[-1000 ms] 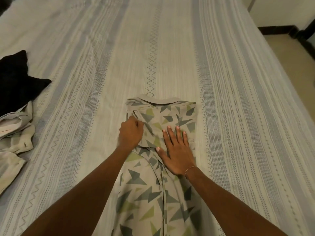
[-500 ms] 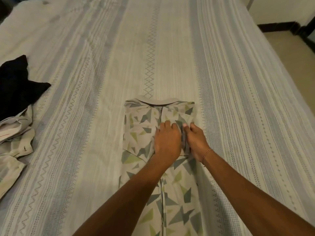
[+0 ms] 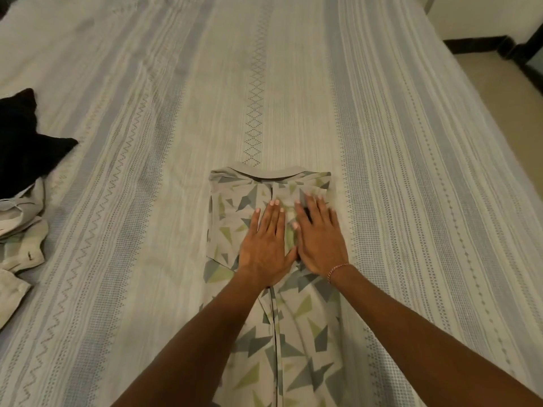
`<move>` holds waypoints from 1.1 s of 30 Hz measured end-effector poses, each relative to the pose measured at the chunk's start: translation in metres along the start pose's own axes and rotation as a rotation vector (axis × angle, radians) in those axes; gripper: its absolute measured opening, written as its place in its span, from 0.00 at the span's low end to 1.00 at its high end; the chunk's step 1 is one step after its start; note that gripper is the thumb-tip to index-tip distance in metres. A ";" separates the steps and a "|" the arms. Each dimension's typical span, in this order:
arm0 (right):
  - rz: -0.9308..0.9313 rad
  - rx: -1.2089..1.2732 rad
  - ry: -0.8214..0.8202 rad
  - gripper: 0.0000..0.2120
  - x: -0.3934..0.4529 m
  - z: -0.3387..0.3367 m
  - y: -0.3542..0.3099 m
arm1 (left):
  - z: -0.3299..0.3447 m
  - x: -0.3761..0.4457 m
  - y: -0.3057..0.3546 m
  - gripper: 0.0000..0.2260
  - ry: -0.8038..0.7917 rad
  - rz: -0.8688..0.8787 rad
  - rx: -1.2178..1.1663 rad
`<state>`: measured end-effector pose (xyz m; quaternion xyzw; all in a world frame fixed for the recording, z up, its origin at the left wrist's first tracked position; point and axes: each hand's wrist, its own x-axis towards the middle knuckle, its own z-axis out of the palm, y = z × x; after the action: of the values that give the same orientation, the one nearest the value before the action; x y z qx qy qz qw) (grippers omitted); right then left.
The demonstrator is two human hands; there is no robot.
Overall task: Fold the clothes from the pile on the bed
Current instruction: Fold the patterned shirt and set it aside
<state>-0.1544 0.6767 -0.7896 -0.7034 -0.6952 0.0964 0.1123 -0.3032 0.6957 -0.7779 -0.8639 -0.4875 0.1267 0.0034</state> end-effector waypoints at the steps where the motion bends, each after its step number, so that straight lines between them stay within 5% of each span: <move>1: 0.006 -0.015 -0.052 0.30 -0.002 0.006 0.003 | 0.001 0.001 -0.001 0.39 0.011 0.003 -0.007; 7: 0.011 0.082 -0.059 0.30 -0.017 0.000 0.005 | -0.007 -0.014 -0.020 0.42 0.034 0.109 0.016; 12: 0.074 0.027 -0.141 0.31 -0.115 0.007 -0.007 | 0.007 -0.088 -0.008 0.35 0.044 0.303 0.020; 16: 0.115 0.003 -0.223 0.32 -0.187 0.004 -0.021 | 0.021 -0.149 0.006 0.30 0.051 0.170 -0.079; 22: 0.123 -0.062 -0.382 0.39 -0.266 -0.006 -0.053 | 0.030 -0.244 0.021 0.25 0.008 0.295 -0.152; 26: 0.189 -0.176 -0.165 0.31 -0.320 -0.005 -0.082 | 0.021 -0.286 0.039 0.24 -0.074 0.201 -0.284; 33: 0.177 0.063 -0.155 0.08 -0.393 0.003 -0.120 | 0.032 -0.349 0.054 0.14 -0.008 0.063 -0.413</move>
<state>-0.2762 0.2845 -0.7649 -0.7487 -0.6335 0.1820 0.0712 -0.4370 0.3699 -0.7408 -0.8606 -0.4757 0.0274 -0.1797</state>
